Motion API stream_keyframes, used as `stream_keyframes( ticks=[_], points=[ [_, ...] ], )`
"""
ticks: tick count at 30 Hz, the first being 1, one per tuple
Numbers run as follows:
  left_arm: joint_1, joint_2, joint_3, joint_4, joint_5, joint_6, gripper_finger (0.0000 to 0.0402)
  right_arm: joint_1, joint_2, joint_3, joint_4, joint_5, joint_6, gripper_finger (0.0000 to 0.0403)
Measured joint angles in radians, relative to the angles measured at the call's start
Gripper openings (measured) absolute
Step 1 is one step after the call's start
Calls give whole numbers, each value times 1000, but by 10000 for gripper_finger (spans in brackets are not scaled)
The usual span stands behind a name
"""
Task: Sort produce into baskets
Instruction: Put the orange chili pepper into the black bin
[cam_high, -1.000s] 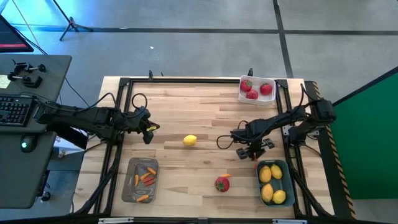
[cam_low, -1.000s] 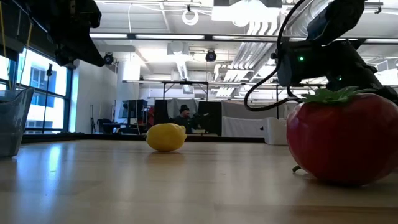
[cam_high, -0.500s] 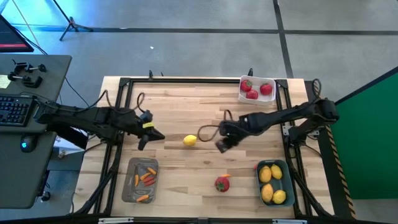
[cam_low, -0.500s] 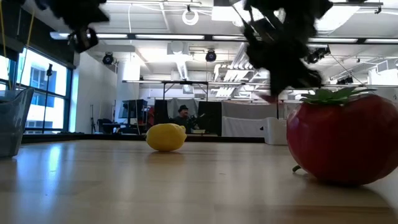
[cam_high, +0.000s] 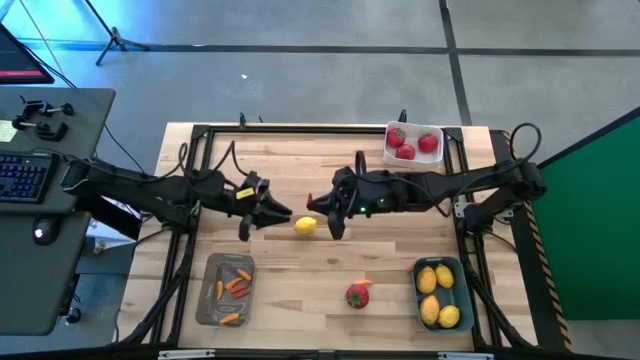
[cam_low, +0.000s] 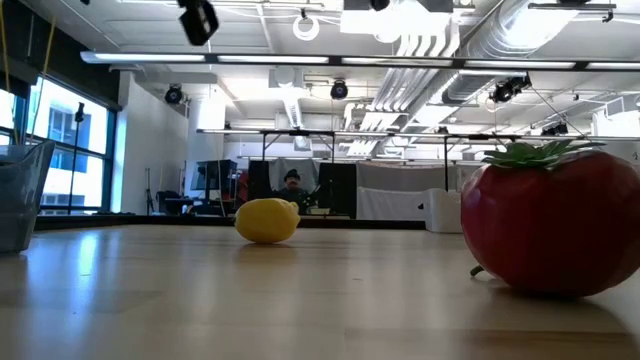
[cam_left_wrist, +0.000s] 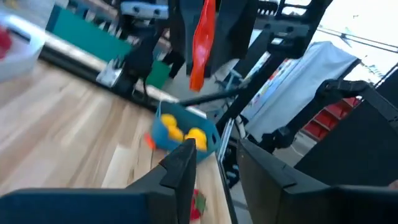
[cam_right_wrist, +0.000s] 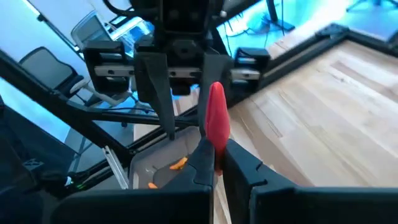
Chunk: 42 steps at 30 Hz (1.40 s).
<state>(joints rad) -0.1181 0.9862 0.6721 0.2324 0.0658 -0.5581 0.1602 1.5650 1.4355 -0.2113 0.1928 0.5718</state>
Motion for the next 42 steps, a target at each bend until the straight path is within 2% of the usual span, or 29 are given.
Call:
stream_keyframes(
  ticks=[8, 19, 38, 42],
  points=[
    [23, 80, 103, 35, -60, 76, 124, 27, 5, 5, 1, -28, -38, 2],
    [37, 202, 192, 39, 86, 38, 124, 36, 28, 4, 28, -91, -55, 2],
    [19, 200, 198, 77, 89, 1, 120, 40, 32, 5, 54, -105, -83, 2],
    [27, 200, 199, 129, 134, -17, 120, 40, 33, 5, 57, -105, -83, 2]
  ],
)
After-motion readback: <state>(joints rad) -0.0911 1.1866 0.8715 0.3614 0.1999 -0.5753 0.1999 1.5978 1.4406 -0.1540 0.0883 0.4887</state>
